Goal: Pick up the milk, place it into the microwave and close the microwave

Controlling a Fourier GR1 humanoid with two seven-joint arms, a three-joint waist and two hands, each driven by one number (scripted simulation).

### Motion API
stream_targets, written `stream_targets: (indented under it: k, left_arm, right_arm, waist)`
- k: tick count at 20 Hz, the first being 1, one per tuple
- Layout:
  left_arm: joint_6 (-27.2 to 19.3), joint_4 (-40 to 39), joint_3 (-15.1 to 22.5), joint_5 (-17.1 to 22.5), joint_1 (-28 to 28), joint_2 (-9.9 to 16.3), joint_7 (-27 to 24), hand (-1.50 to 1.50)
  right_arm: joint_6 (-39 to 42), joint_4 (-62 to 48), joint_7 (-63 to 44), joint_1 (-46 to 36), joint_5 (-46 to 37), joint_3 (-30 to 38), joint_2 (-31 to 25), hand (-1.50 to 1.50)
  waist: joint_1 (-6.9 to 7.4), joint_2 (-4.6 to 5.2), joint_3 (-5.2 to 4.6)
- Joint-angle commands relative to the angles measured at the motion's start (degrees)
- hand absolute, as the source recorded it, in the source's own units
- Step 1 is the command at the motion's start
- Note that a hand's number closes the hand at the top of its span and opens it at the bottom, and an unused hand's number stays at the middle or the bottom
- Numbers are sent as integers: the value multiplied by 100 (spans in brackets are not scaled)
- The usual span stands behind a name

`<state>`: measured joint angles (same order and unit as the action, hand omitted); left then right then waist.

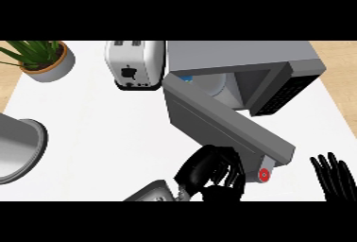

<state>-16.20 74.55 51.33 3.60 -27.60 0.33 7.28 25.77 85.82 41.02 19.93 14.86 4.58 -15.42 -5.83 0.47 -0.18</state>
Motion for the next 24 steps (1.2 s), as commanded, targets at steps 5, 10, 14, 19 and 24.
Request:
stream_targets:
  k: [5, 10, 14, 19, 24]
  left_arm:
    - [-1010, -784, 139, 1103, -761, -32, -695, -150]
    - [-1387, -1040, -210, 1623, -1150, -32, -1205, -150]
    - [-1841, -1370, -610, 1969, -1590, -32, -1277, 150]
    - [-1932, -1781, -902, 2407, -2021, -32, -1568, 150]
    - [-1789, -2095, -1228, 2914, -2311, -33, -1889, 150]
  right_arm:
    - [404, 819, -280, -83, 474, -157, -259, -150]
    - [423, 1089, -439, -123, 648, -264, -326, -150]
    - [562, 1337, -716, 22, 876, -277, -557, -150]
    - [650, 1700, -892, 62, 1070, -428, -615, -150]
    - [673, 1923, -1044, 37, 1309, -397, -719, -150]
  waist:
    - [-401, 122, -13]
    - [-595, 191, -14]
    - [-727, 202, -12]
    - [-973, 273, -15]
    - [-1131, 350, -16]
